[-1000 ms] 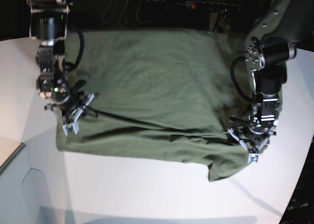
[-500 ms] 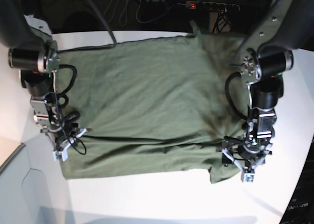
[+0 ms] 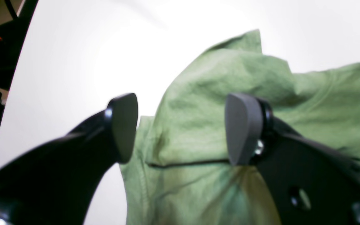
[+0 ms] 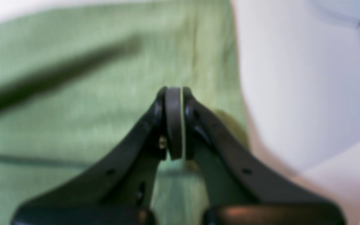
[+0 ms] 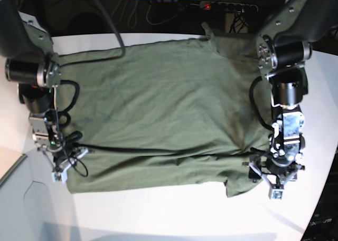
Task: Layout the t-shirt on the table in an organized manner, then fold the t-shirt properly
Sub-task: 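Release the shirt and move both grippers toward the hem to smooth it, then move the right gripper to the shirt's collar edge and grasp it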
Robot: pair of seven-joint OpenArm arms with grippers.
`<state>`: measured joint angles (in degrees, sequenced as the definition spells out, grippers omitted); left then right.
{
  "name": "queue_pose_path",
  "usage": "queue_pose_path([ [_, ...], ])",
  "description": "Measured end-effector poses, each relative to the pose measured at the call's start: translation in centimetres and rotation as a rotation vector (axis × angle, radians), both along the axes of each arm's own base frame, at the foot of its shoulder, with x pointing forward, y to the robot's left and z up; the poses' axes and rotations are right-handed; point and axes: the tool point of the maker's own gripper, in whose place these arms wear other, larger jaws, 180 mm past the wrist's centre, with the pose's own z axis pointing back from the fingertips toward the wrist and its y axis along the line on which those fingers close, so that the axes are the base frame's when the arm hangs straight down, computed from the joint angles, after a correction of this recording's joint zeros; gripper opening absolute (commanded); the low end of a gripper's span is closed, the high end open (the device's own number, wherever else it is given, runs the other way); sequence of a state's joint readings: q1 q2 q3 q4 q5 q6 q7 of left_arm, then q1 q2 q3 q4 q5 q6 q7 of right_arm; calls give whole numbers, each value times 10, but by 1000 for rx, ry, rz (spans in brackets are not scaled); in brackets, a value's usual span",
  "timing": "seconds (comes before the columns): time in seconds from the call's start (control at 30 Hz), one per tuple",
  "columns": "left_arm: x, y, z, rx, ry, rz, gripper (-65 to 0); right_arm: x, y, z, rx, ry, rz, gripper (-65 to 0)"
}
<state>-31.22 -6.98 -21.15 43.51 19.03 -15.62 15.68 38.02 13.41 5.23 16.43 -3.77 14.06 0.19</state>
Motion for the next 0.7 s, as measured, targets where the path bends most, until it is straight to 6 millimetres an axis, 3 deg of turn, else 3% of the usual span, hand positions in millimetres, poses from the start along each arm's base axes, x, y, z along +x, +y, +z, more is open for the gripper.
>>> queue_pose_path([
  [0.1,-6,2,-6,4,12,0,-231,-13,26,-11,6,-5,34,-650],
  [0.17,-12,2,-13,6,27,1,-231,-19,51,-7,20,-56,68,-650],
  [0.27,-20,11,-20,18,52,3,-231,-29,80,12,22,-135,110,-650],
  [0.43,-16,25,-10,39,28,22,-232,-47,108,51,19,-173,131,-650],
  [0.53,-20,22,-15,36,26,15,-232,-77,133,51,29,-127,164,-650],
  [0.7,-46,23,-44,43,107,16,-233,-127,191,44,33,-25,330,-650],
])
